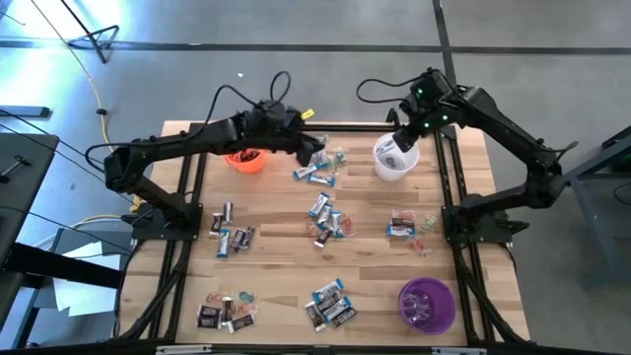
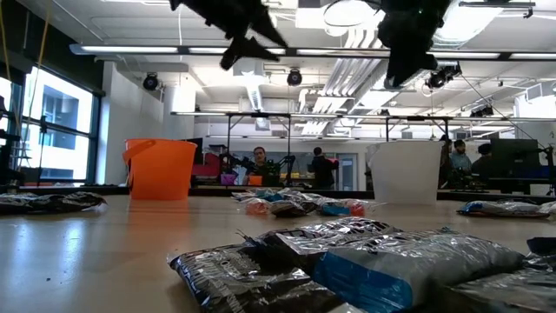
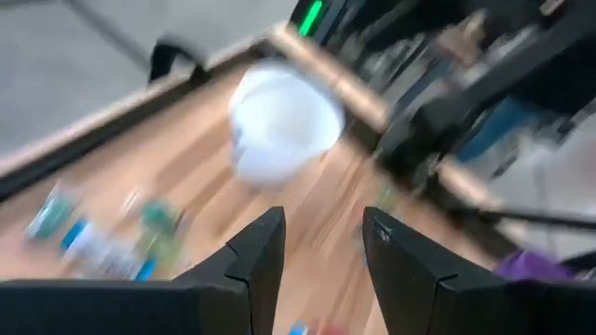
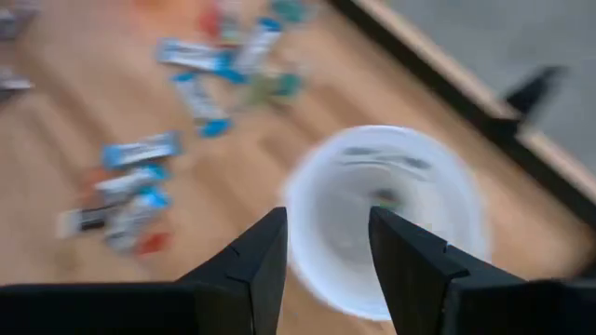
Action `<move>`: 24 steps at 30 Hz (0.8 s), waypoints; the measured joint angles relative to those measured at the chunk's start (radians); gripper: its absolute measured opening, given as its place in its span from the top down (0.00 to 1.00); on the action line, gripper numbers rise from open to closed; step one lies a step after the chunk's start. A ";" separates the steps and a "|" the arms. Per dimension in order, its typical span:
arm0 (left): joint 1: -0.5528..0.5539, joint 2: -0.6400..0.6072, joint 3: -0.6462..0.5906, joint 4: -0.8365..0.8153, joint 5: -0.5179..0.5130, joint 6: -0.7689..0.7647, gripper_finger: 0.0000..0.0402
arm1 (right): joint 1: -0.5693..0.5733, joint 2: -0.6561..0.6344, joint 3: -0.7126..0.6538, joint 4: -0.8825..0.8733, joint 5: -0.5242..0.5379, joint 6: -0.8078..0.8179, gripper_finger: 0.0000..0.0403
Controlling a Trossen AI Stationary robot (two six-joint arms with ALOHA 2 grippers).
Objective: Sort candy
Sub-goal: Put the blue gummy into the white bucket
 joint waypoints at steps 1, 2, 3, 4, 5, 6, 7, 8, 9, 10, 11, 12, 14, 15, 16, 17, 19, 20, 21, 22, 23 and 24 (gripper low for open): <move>0.000 -0.003 0.000 -0.067 -0.001 0.006 0.67 | 0.013 0.000 0.000 0.005 -0.018 0.005 0.63; 0.000 -0.005 0.000 -0.134 -0.008 0.012 0.67 | 0.028 0.000 0.000 0.009 -0.023 0.005 0.63; 0.000 -0.007 0.000 -0.190 -0.023 0.024 0.67 | 0.044 0.000 0.000 0.010 -0.024 0.005 0.63; -0.002 -0.008 0.000 -0.247 -0.033 0.037 0.67 | 0.061 0.000 0.000 0.010 -0.024 0.006 0.63; -0.005 -0.009 0.000 -0.317 -0.040 0.045 0.67 | 0.077 0.000 0.000 0.011 -0.024 0.006 0.63; -0.008 -0.009 0.000 -0.389 -0.046 0.049 0.67 | 0.096 0.000 0.000 0.011 -0.024 0.006 0.63; -0.009 -0.009 0.000 -0.452 -0.061 0.050 0.67 | 0.115 0.000 0.000 0.012 -0.024 0.006 0.63; -0.012 -0.009 0.000 -0.506 -0.078 0.052 0.67 | 0.134 0.000 0.000 0.015 -0.024 0.006 0.63; -0.016 -0.009 0.000 -0.552 -0.096 0.057 0.67 | 0.149 0.000 0.000 0.020 -0.022 0.008 0.63; -0.020 -0.009 -0.003 -0.580 -0.114 0.065 0.67 | 0.163 0.000 0.000 0.027 -0.015 0.010 0.63; -0.024 -0.009 -0.011 -0.584 -0.137 0.076 0.67 | 0.176 0.000 0.000 0.036 0.000 0.010 0.63; -0.028 -0.009 -0.017 -0.578 -0.162 0.093 0.67 | 0.187 0.000 0.000 0.047 0.021 0.007 0.63; -0.028 -0.008 -0.022 -0.526 -0.197 0.148 0.67 | 0.202 0.000 0.000 0.082 0.062 -0.016 0.63; -0.024 -0.008 -0.026 -0.476 -0.204 0.183 0.67 | 0.207 0.000 0.000 0.103 0.074 -0.024 0.63; -0.020 -0.003 -0.029 -0.432 -0.205 0.210 0.67 | 0.210 0.000 0.000 0.127 0.078 -0.036 0.63; -0.015 0.002 -0.029 -0.394 -0.204 0.222 0.67 | 0.212 0.000 0.000 0.148 0.080 -0.046 0.63; -0.004 0.005 -0.031 -0.334 -0.187 0.224 0.67 | 0.212 0.000 0.000 0.194 0.083 -0.070 0.63; 0.002 0.004 -0.031 -0.310 -0.175 0.218 0.67 | 0.212 0.000 0.000 0.218 0.085 -0.083 0.63; 0.005 0.003 -0.030 -0.289 -0.172 0.206 0.67 | 0.212 0.000 0.000 0.244 0.092 -0.094 0.63; 0.008 0.003 -0.030 -0.282 -0.168 0.196 0.67 | 0.212 0.002 0.000 0.268 0.099 -0.113 0.63; 0.010 0.002 -0.031 -0.284 -0.166 0.192 0.67 | 0.215 0.007 0.000 0.290 0.111 -0.138 0.63; 0.014 0.000 -0.031 -0.285 -0.164 0.191 0.67 | 0.216 0.015 0.000 0.299 0.120 -0.162 0.63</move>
